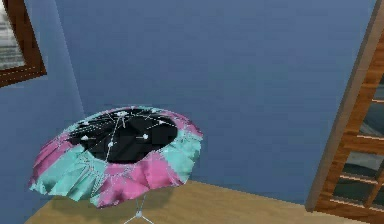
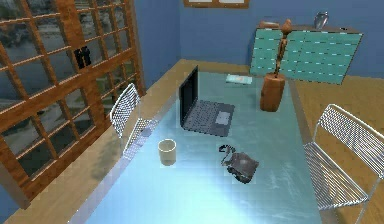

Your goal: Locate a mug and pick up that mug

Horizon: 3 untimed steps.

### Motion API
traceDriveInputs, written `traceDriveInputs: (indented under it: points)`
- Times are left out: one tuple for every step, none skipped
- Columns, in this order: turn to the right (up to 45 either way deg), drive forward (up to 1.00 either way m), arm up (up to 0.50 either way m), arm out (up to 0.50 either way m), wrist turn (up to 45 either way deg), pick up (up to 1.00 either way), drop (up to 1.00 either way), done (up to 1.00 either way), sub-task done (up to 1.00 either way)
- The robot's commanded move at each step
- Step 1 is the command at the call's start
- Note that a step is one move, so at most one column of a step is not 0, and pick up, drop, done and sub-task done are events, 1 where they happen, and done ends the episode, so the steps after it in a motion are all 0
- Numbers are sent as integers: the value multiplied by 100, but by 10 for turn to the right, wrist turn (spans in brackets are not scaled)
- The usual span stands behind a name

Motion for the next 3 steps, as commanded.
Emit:
traceDriveInputs:
  points:
    - [0, 0, 50, 0, 0, 0, 0, 0, 0]
    - [0, 0, 26, 0, 0, 0, 0, 0, 0]
    - [0, 0, 0, 42, 0, 0, 0, 0, 0]
